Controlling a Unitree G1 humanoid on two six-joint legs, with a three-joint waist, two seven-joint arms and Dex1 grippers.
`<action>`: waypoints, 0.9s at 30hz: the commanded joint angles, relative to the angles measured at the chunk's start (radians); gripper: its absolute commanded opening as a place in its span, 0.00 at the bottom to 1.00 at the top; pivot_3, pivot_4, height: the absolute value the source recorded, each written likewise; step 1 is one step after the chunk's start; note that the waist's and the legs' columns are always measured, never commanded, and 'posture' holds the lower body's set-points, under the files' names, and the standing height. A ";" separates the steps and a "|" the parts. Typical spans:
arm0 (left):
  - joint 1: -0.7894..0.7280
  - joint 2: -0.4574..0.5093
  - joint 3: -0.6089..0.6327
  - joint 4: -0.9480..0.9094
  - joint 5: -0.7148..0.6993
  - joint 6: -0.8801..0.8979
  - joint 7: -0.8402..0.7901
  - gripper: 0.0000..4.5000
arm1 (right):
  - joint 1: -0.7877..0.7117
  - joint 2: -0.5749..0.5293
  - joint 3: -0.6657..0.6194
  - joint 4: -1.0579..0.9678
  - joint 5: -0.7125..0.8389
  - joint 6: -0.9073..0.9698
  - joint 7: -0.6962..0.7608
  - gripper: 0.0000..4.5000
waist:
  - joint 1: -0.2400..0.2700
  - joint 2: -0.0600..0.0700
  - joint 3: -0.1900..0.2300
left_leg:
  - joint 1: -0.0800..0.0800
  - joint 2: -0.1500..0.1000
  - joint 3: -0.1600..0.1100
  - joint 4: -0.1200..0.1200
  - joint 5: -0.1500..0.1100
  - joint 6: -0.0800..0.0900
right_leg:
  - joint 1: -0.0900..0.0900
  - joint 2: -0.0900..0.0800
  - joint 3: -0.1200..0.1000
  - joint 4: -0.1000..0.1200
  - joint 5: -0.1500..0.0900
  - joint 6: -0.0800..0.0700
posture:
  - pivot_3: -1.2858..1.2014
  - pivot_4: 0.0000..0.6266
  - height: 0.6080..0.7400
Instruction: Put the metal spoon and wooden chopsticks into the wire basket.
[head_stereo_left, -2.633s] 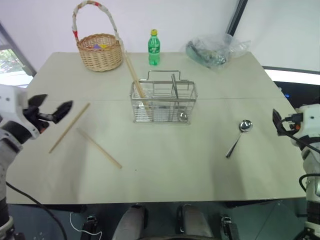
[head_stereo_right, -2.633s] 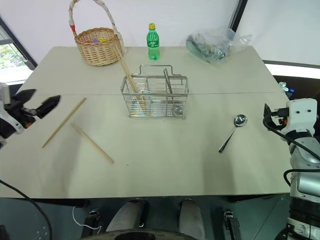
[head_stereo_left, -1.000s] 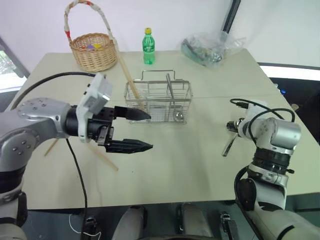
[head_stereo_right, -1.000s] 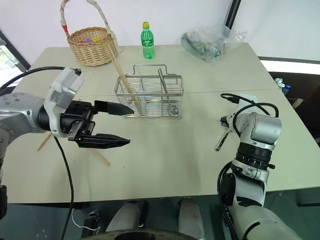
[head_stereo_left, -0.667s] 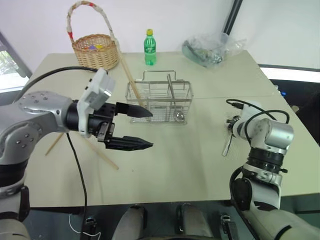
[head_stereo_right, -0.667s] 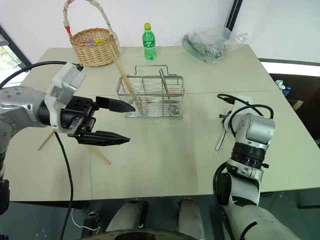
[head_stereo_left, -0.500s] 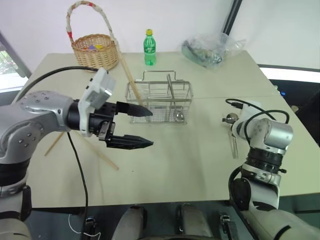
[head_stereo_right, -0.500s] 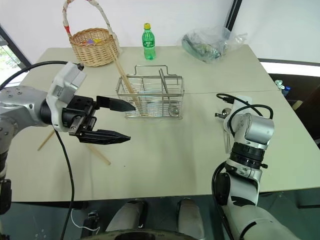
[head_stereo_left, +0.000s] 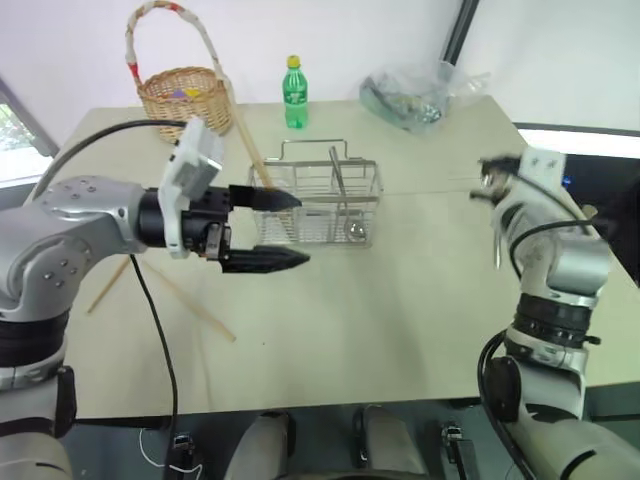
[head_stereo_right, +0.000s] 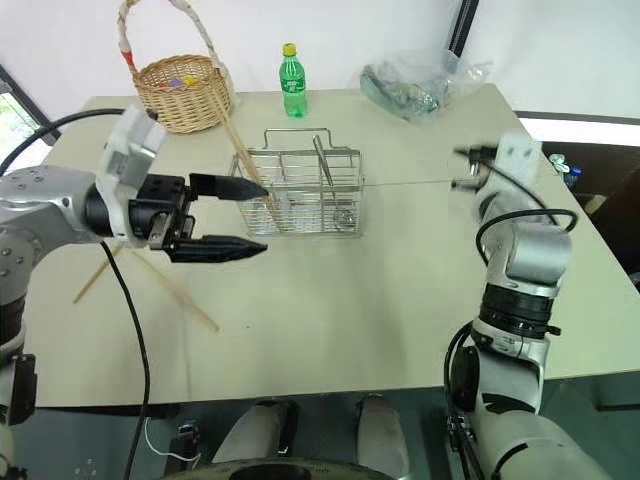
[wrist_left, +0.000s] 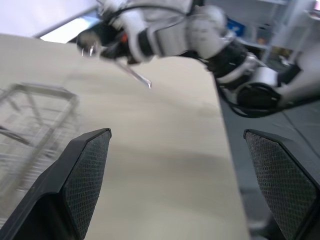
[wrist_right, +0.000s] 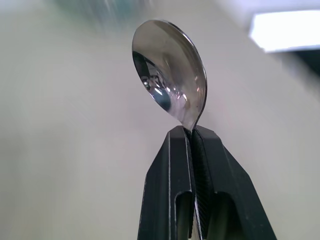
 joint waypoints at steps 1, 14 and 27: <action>-0.008 -0.001 0.056 0.012 0.020 -0.032 0.035 1.00 | -0.118 0.057 0.012 -0.120 0.130 -0.113 0.073 0.01 | -0.011 0.000 0.000 | 0.000 0.000 -0.001 0.000 0.000 0.000 | 0.000 0.000 0.000 0.000 0.000 0.000 | 0.52 0.24 0.50; -0.003 0.004 0.117 0.053 0.076 -0.074 0.105 1.00 | -0.222 0.319 0.102 0.011 0.311 -0.259 0.085 0.01 | -0.005 -0.004 -0.002 | -0.001 -0.002 -0.003 0.001 0.000 0.000 | -0.005 -0.001 0.001 0.002 0.000 0.000 | 0.52 0.24 0.50; 0.028 0.026 0.166 0.019 0.066 -0.063 0.142 1.00 | -0.080 0.391 0.169 0.179 0.312 -0.424 0.108 0.33 | -0.014 -0.004 -0.002 | -0.002 -0.001 -0.003 0.000 0.002 -0.004 | -0.006 0.000 0.002 0.005 0.000 -0.001 | 0.52 0.24 0.50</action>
